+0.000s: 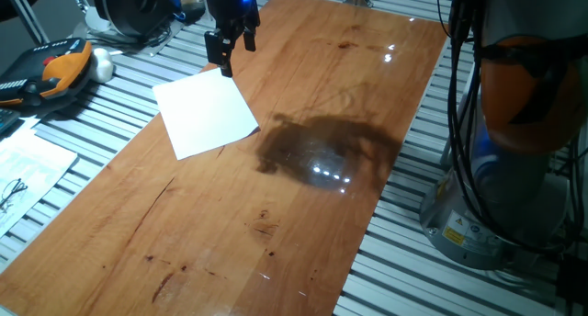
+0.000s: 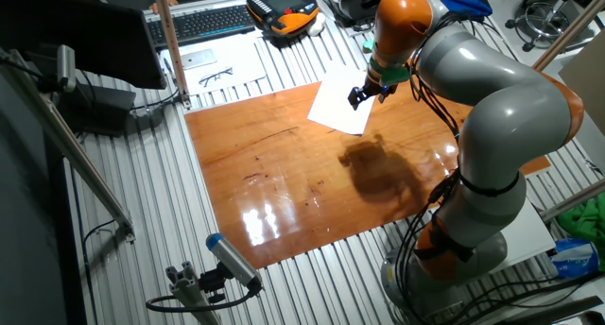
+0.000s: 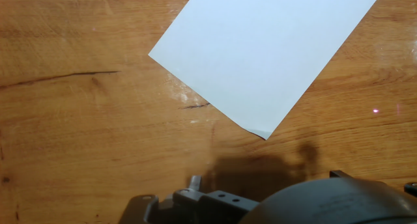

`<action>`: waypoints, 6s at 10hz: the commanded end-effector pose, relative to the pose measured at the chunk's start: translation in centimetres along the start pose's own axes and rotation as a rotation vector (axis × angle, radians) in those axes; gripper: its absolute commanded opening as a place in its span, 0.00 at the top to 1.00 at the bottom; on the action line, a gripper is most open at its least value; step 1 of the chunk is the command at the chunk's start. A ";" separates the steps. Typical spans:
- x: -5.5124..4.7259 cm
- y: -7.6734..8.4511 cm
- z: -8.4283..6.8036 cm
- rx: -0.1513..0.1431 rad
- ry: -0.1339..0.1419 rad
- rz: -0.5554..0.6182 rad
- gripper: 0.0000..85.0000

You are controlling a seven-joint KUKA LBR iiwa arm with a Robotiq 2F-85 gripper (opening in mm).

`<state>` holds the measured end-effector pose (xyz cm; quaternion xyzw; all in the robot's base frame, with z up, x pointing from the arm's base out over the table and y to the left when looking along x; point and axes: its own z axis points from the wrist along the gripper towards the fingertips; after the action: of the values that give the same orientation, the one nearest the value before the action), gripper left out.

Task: Flip over and spread out the paper that is laid flat on the table

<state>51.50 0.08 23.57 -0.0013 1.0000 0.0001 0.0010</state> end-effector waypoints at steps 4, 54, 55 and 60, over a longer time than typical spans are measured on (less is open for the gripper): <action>0.0 0.1 0.0 0.114 -0.034 -0.018 1.00; 0.1 -4.9 16.9 -0.033 -0.039 1.743 1.00; 0.1 -4.8 17.0 -0.027 -0.050 1.758 1.00; -0.1 -5.0 18.2 -0.040 -0.079 1.795 1.00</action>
<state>51.64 -4.90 5.40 0.6484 0.7602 0.0250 0.0311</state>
